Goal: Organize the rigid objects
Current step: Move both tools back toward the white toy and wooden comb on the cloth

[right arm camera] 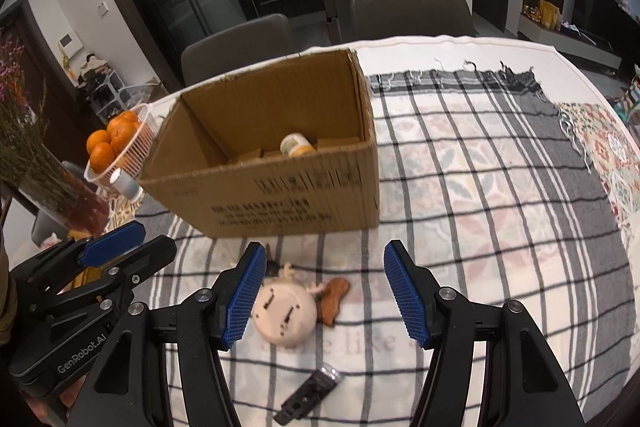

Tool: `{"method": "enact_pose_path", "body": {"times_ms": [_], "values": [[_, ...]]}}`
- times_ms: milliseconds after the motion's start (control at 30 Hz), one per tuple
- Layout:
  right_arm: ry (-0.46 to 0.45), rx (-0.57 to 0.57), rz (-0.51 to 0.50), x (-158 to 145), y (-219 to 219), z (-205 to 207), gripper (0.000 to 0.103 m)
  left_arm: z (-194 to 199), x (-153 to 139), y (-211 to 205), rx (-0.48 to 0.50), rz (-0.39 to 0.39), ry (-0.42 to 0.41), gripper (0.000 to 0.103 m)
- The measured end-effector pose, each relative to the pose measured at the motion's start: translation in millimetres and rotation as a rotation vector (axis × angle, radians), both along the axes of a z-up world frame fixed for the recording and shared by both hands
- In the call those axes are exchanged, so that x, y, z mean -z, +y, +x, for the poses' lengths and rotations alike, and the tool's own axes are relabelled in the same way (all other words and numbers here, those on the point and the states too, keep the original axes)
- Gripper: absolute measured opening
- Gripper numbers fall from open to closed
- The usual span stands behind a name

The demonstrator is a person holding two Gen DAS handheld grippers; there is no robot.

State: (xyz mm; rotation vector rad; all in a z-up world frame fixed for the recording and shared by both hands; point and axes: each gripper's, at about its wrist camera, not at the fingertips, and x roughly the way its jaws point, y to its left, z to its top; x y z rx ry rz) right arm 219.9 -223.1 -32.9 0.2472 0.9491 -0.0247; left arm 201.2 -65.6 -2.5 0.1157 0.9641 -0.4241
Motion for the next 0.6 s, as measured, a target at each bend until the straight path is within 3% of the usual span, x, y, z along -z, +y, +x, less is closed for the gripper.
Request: {"method": "enact_pose_path", "body": {"times_ms": [300,600], "values": [[0.047,0.004,-0.006,18,2,-16,0.063,-10,27,-2,0.035,0.007,0.064,0.04],[0.064,-0.011,-0.01,36,0,-25,0.063,-24,46,-10,0.075,0.03,0.068,0.044]]}}
